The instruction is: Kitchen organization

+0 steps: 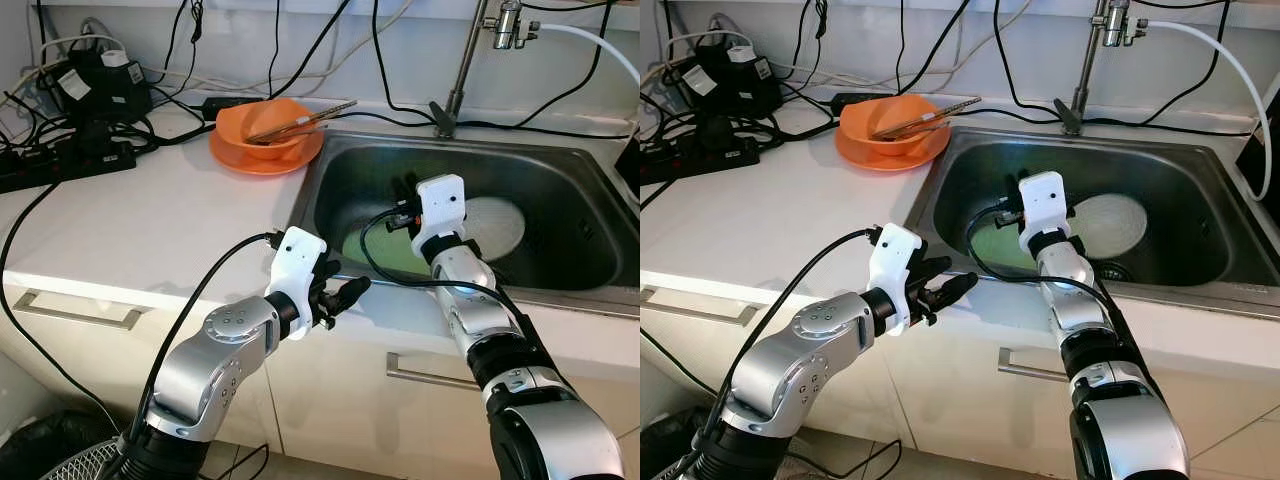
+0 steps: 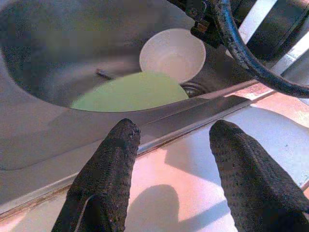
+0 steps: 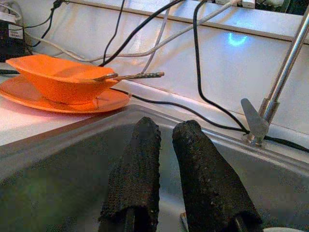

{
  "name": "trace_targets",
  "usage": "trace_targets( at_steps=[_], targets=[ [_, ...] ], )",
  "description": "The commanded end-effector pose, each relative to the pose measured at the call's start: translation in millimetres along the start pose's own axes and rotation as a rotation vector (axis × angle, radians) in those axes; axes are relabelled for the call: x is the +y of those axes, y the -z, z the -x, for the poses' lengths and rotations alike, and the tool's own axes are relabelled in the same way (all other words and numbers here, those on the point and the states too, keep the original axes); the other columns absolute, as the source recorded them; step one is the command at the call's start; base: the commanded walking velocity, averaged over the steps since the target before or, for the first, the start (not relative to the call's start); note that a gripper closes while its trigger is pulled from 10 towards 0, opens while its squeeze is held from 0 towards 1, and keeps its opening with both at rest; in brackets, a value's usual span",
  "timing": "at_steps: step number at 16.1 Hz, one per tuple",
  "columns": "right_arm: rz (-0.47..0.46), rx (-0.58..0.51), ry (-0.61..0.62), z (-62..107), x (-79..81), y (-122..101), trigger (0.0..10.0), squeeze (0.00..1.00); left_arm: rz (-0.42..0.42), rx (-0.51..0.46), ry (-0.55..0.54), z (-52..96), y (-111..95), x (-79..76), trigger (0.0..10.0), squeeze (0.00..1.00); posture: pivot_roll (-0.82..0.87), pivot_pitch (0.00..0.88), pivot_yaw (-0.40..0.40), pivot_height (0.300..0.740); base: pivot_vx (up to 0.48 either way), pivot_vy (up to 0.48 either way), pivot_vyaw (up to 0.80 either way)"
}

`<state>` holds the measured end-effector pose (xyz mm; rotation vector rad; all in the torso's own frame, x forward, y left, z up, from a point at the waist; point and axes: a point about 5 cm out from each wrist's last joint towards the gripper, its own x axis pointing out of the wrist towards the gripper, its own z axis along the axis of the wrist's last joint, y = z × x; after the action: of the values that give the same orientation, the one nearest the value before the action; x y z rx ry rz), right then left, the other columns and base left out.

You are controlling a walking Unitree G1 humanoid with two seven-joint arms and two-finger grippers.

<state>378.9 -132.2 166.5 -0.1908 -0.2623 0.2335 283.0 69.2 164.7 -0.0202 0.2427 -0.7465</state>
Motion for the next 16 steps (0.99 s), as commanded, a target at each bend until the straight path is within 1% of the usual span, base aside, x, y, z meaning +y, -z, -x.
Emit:
trace_targets(
  at_steps=[1, 3, 5, 6, 8, 9, 10, 11, 12, 13, 14, 16],
  targets=[
    [0.000, -0.011, 0.017, -2.6, -4.0, -4, 10.0, 0.00, -0.005, -0.001, -0.011, 1.3, -1, 0.9, 10.0, 0.00, 0.12, 0.019, 0.021, 0.740, 0.000, 0.000, 0.00],
    [-0.017, -0.030, 0.024, -3.8, -5.0, -7, 10.0, 0.00, -0.005, -0.006, -0.026, 1.1, 0, 2.4, 10.0, 0.00, 0.12, 0.019, 0.021, 0.740, 0.000, 0.000, 0.00],
    [-0.064, -0.058, 0.041, -6.2, -6.5, -14, 10.0, 0.00, -0.005, -0.060, -0.095, 1.3, -7, 10.1, 10.0, 0.00, 0.12, 0.021, 0.024, 0.740, 0.000, 0.000, 0.00],
    [-0.165, -0.087, 0.064, -9.8, -9.0, -23, 10.0, 0.00, -0.033, -0.141, -0.211, 3.0, -19, 23.8, 10.0, 0.00, 0.12, 0.020, 0.021, 0.740, 0.000, 0.000, 0.00],
    [-0.241, -0.111, 0.077, -12.2, -10.9, -31, 10.0, 0.00, -0.060, -0.183, -0.277, 4.7, -25, 31.7, 10.0, 0.00, 0.12, 0.020, 0.021, 0.740, 0.000, 0.000, 0.00],
    [-0.265, -0.125, 0.081, -13.0, -11.4, -35, 10.0, 0.00, -0.058, -0.207, -0.309, 5.8, -28, 35.3, 10.0, 0.00, 0.11, 0.024, 0.022, 0.740, 0.000, 0.000, 0.00],
    [-0.303, -0.147, 0.085, -13.7, -12.2, -41, 10.0, 0.00, -0.054, -0.239, -0.363, 8.0, -32, 41.3, 10.0, 0.00, 0.11, 0.024, 0.022, 0.740, 0.000, 0.000, 0.00],
    [-0.331, -0.163, 0.087, -13.4, -13.7, -47, 10.0, 0.00, -0.073, -0.265, -0.432, 11.2, -35, 48.1, 10.0, 0.00, 0.11, 0.025, 0.021, 0.740, 0.000, 0.000, 0.00],
    [-0.338, -0.168, 0.089, -12.8, -14.6, -50, 10.0, 0.00, -0.106, -0.267, -0.473, 13.2, -36, 50.4, 10.0, 0.00, 0.11, 0.026, 0.021, 0.740, 0.000, 0.000, 0.00],
    [-0.346, -0.176, 0.092, -10.6, -17.0, -53, 10.0, 0.00, -0.145, -0.285, -0.542, 15.9, -37, 58.8, 10.0, 0.00, 0.10, 0.027, 0.020, 0.740, 0.000, 0.000, 0.00],
    [-0.338, -0.173, 0.095, -6.5, -20.3, -53, 10.0, 0.00, -0.172, -0.327, -0.618, 22.6, -43, 72.5, 10.0, 0.00, 0.10, 0.028, 0.021, 0.740, 0.000, 0.000, 0.00],
    [-0.315, -0.144, 0.096, -0.2, -22.0, -46, 10.0, 0.00, -0.213, -0.367, -0.680, 31.2, -50, 82.5, 10.0, 0.00, 0.09, 0.028, 0.021, 0.740, 0.000, 0.000, 0.00]
  ],
)
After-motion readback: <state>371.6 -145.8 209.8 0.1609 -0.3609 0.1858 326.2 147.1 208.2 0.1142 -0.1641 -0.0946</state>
